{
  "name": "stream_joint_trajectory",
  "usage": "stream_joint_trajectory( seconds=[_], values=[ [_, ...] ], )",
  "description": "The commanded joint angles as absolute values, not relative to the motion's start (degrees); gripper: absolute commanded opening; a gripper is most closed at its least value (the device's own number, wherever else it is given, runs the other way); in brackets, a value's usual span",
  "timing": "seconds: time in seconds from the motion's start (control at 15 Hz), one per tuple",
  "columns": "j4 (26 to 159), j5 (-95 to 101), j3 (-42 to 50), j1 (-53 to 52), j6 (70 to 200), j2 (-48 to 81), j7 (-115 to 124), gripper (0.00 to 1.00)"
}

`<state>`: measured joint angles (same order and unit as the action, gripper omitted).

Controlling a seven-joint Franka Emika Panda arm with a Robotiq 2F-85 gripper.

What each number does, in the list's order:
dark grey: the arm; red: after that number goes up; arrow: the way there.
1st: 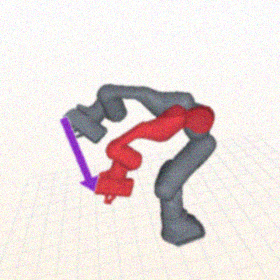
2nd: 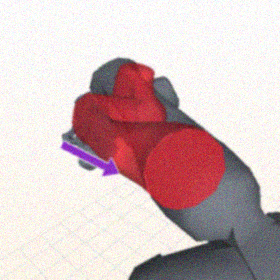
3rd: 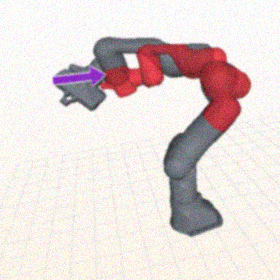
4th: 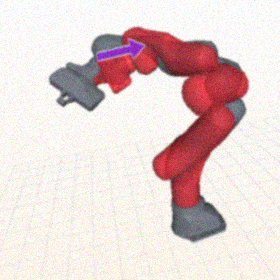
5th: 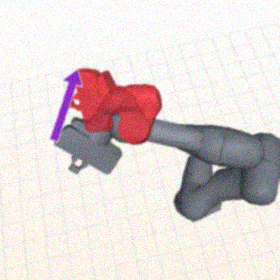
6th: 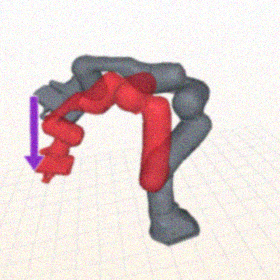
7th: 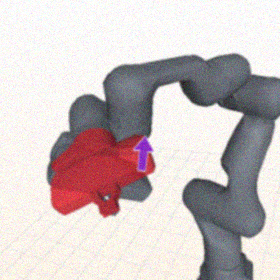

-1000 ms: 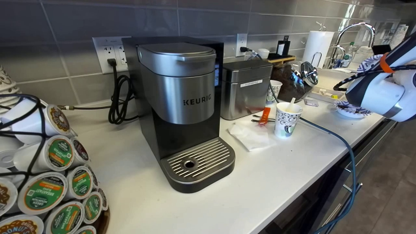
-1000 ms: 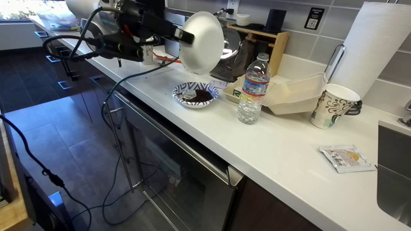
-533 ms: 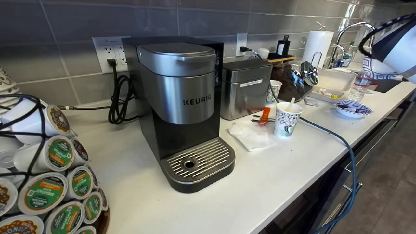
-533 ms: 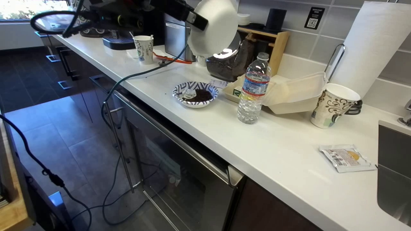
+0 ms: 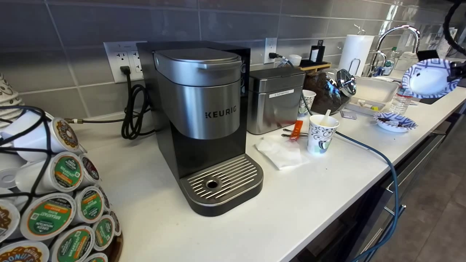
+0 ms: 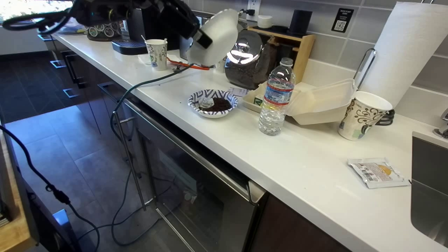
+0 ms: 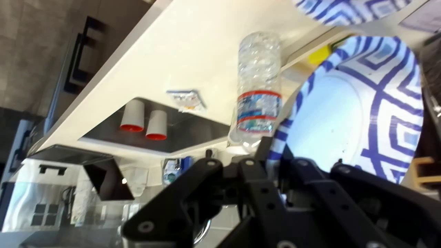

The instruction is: Pour the contents in the bowl to the left into the bowl to the right

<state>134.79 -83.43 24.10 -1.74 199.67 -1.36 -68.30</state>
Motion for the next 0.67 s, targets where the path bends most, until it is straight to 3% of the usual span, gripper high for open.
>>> stream_joint_trajectory(
  seconds=[0.0,0.13,0.2,0.27,0.4,0.6],
  values=[
    [139.67,-90.03,22.78,-2.94,192.64,-2.94,-74.12,0.01],
    [142.6,-90.37,21.76,-3.59,188.68,-2.77,-73.84,0.01],
    [146.56,-79.69,16.52,1.0,186.57,-3.22,-63.0,0.01],
    [145.8,-85.1,19.95,-3.08,184.15,-2.85,-69.14,0.01],
    [148.51,-77.32,18.85,-2.47,178.92,-3.03,-62.31,0.01],
    [148.83,-62.34,15.1,4.39,167.67,-3.69,-52.55,0.01]
  ],
)
